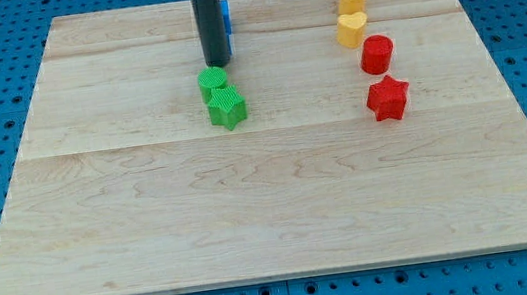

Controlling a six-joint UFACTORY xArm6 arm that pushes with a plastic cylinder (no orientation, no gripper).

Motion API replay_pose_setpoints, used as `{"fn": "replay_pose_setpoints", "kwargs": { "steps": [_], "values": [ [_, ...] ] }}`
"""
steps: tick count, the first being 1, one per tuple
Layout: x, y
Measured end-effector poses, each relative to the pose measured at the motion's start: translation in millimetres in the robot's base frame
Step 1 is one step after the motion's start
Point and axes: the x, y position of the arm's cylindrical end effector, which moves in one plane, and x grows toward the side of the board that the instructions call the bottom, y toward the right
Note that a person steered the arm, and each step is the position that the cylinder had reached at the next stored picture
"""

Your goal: Push red circle into red star

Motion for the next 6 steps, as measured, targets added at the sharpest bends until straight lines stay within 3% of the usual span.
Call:
{"fn": "replay_pose_setpoints", "kwargs": {
  "steps": [1, 3, 4, 5, 6],
  "values": [
    [-28, 3],
    [-28, 99],
    [8, 101],
    [23, 158],
    [8, 195]
  ]
}}
